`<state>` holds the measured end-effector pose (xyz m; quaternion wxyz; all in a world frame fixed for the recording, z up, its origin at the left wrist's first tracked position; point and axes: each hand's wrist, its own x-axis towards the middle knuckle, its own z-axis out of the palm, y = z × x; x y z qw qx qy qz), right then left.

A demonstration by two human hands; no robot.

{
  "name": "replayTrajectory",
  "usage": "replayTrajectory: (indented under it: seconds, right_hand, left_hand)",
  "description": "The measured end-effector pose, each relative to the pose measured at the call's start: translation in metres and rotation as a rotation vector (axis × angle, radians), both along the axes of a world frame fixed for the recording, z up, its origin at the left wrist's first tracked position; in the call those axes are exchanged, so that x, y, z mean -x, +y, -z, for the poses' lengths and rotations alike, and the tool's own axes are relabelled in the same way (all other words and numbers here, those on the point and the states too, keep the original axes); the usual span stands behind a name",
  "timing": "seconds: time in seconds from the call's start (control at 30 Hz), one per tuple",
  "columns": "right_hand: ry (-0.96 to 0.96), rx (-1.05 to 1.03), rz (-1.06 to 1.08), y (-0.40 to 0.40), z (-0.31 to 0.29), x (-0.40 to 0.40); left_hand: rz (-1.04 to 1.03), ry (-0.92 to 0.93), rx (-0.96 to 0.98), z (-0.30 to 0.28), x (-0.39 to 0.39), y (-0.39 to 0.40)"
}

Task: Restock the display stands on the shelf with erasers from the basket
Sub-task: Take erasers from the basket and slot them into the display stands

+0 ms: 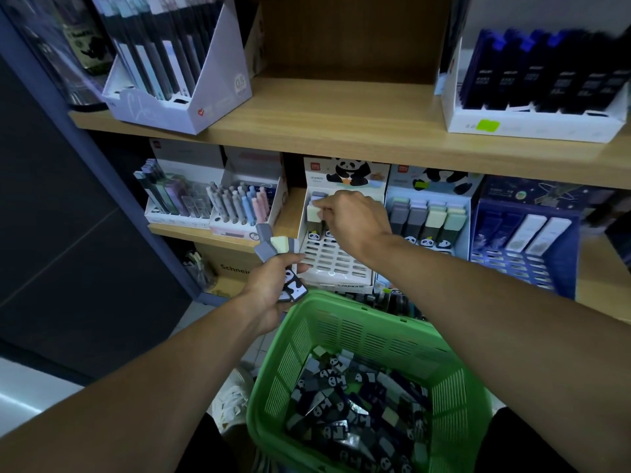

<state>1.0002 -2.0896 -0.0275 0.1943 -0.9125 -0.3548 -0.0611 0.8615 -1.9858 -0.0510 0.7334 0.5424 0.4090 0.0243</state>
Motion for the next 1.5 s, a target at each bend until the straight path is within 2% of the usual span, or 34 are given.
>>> replayTrajectory:
  seconds: [0.07,0.1,0.17,0.23,0.5,0.63,0.8,0.93,1.0,1.07,1.17,1.23,1.37,1.5]
  right_hand:
    - [0.038,-0.136,-0.011,-0.004,-0.004,0.008]
    - [0.162,-0.253,-0.032,-0.006,-0.005,0.013]
    - [0.537,-0.406,-0.098,-0.007,-0.010,0.027]
    - [0.743,-0.374,-0.122,-0.009,-0.009,0.037]
    - [0.973,-0.264,-0.136,-0.032,-0.016,0.034]
    - [1.113,-0.318,-0.099,-0.034,-0.017,0.033]
    - [1.084,-0.490,0.052,-0.028,-0.015,0.030]
    - [1.140,-0.759,0.194,-0.024,-0.013,0.021]
    - [1.088,-0.931,0.276,-0.023,-0.015,0.014]
    - [0.972,-1.008,0.305,-0.025,-0.015,0.007]
    - [0.633,-0.821,0.194,-0.030,-0.006,0.004]
    - [0.477,-0.706,0.115,-0.031,0.000,0.007]
    - [0.345,-0.603,0.050,-0.028,0.005,0.008]
    - [0.313,-0.546,0.014,-0.024,0.007,0.009]
  left_hand:
    - [0.023,-0.018,0.013,-0.003,0.002,0.000]
    - [0.040,-0.035,0.024,-0.003,0.003,-0.001]
    - [0.084,-0.067,0.049,-0.004,0.005,-0.002]
    - [0.133,-0.078,0.049,-0.005,0.007,-0.005]
    - [0.344,-0.166,0.185,-0.019,0.015,-0.012]
    - [0.403,-0.180,0.192,-0.019,0.015,-0.013]
    - [0.381,-0.124,0.102,-0.013,0.012,-0.014]
    - [0.351,-0.087,0.079,-0.006,0.011,-0.012]
    - [0.303,-0.072,0.086,-0.003,0.011,-0.009]
    - [0.252,-0.075,0.130,-0.001,0.011,-0.006]
    - [0.218,-0.082,0.192,-0.001,0.011,-0.003]
    - [0.224,-0.066,0.184,-0.003,0.012,-0.001]
    - [0.195,-0.060,0.174,-0.002,0.012,0.002]
    - [0.151,-0.085,0.216,0.002,0.011,0.006]
